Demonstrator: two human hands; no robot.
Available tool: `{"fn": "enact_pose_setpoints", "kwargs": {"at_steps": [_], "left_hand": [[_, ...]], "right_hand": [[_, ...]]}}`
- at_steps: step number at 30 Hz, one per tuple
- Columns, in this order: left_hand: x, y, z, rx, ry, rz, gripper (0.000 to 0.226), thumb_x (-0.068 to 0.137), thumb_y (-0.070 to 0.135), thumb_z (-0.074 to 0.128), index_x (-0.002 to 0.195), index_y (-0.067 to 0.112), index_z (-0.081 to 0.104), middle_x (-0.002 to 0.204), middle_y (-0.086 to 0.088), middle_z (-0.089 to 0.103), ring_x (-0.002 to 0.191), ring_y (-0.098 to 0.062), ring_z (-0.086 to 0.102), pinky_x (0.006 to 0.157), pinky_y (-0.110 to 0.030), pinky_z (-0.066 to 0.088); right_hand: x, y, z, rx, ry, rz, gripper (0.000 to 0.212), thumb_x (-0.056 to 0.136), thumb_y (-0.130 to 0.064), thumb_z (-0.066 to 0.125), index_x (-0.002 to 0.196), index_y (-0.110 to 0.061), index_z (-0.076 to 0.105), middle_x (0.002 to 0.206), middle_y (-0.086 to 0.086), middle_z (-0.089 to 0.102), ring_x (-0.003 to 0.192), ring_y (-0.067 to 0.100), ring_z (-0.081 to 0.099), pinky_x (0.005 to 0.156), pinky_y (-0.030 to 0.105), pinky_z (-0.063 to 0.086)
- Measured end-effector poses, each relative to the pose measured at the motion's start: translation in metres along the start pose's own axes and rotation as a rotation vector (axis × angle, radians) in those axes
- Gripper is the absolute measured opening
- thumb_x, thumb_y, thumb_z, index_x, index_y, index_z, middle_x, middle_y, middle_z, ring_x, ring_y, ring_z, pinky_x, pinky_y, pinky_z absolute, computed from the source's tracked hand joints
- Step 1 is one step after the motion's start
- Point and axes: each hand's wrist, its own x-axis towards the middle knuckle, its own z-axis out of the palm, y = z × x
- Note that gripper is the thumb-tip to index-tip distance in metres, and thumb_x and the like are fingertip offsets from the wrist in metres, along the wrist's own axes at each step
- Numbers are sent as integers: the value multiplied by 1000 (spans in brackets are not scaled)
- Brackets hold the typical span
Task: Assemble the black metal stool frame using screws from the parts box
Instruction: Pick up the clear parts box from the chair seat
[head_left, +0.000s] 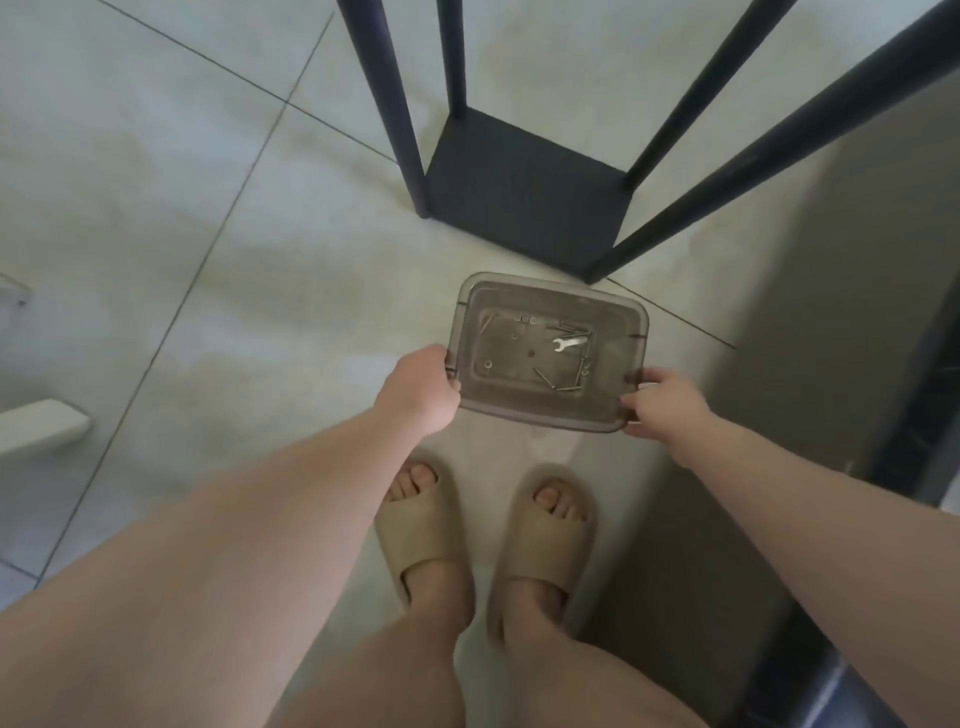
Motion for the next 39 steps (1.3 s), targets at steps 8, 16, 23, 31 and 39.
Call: {"fn": "enact_pose_setpoints", "kwargs": {"at_steps": [8, 16, 23, 31, 39], "left_hand": [[10, -1, 7, -83, -43, -56, 28, 96, 14, 49, 121, 19, 61, 113, -5, 68, 100, -29, 62, 80, -34, 50], [-109, 20, -35, 13, -122, -71, 64, 99, 34, 50, 157, 26, 25, 151, -7, 47, 123, -29, 56, 91, -30, 42], [-277, 69, -105, 163, -90, -19, 68, 96, 54, 44, 157, 30, 24, 166, -2, 20, 151, -28, 16, 118, -46, 25], [-447, 133, -204, 252, 188, 187, 70, 94, 64, 33, 156, 34, 23, 168, 0, 13, 154, -27, 4, 120, -51, 13], [-548, 154, -273, 153, 454, 197, 77, 88, 70, 26, 157, 36, 20, 168, 1, 10, 154, -23, -3, 122, -51, 5]], "right_hand": [[0, 0, -4, 155, -87, 114, 21, 96, -5, 57, 116, -11, 62, 111, 12, 61, 101, 25, 59, 88, 38, 52], [-117, -3, -43, -217, -81, -11, 53, 97, -19, 60, 148, -16, 49, 134, 12, 58, 111, 28, 56, 92, 32, 44], [-282, -38, -98, -500, -162, -211, 54, 99, -24, 53, 151, -20, 43, 142, 11, 55, 114, 28, 57, 83, 24, 40], [-476, -79, -169, -684, -205, -592, 56, 99, -27, 53, 153, -25, 37, 152, 6, 44, 138, 28, 41, 113, 44, 35], [-585, -130, -206, -907, -135, -1075, 57, 99, -35, 54, 153, -28, 34, 152, -4, 40, 143, 20, 32, 119, 46, 24]]}}
